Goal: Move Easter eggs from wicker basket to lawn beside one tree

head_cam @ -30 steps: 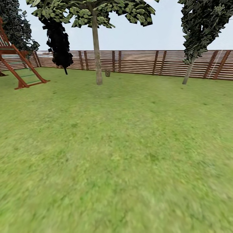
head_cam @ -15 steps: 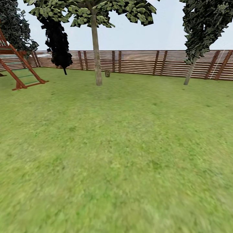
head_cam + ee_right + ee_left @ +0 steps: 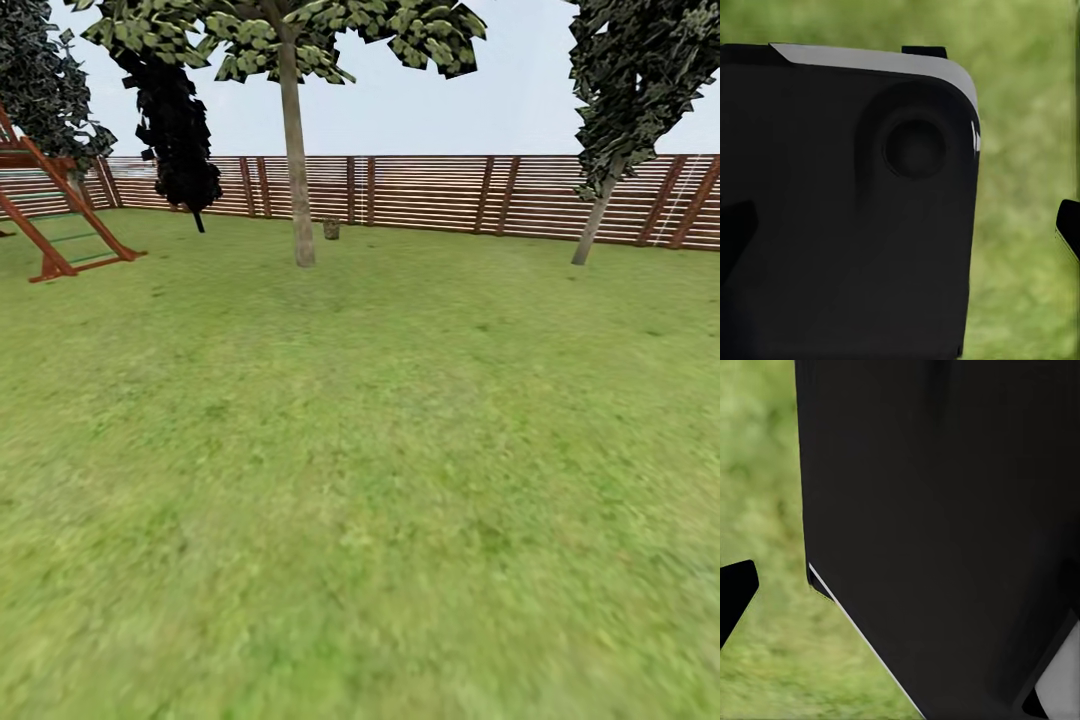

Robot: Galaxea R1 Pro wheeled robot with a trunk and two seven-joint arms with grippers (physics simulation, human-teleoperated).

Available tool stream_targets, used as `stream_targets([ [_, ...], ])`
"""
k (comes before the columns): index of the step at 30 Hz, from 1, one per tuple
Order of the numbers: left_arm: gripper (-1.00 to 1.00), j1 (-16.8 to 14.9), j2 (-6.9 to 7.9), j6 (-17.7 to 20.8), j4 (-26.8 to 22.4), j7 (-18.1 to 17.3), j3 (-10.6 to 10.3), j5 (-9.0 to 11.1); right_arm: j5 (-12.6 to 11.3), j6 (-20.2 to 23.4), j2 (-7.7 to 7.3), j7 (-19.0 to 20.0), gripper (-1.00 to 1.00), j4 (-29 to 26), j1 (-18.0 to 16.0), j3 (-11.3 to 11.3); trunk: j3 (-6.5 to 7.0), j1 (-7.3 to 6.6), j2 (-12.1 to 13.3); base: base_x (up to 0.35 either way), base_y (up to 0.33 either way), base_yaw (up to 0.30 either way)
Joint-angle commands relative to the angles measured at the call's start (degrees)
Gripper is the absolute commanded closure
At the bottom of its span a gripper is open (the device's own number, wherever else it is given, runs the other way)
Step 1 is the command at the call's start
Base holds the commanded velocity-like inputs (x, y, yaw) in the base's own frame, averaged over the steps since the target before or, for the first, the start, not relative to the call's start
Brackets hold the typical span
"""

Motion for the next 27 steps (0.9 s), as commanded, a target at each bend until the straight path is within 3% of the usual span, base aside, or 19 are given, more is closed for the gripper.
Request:
stream_targets([
  [1,-1.00,0.0,-0.02,0.0,0.0,0.1,0.4,0.0,0.0,-0.2,-0.01,0.0,-1.00,0.1,0.0,0.1,-0.05,0.03,0.0,0.336,0.000,0.000],
  [27,-1.00,0.0,-0.03,0.0,0.0,0.1,0.5,0.0,0.1,-1.2,-0.16,-0.2,-1.00,-0.6,0.0,-0.3,-0.05,0.03,0.0,0.336,0.000,0.000],
])
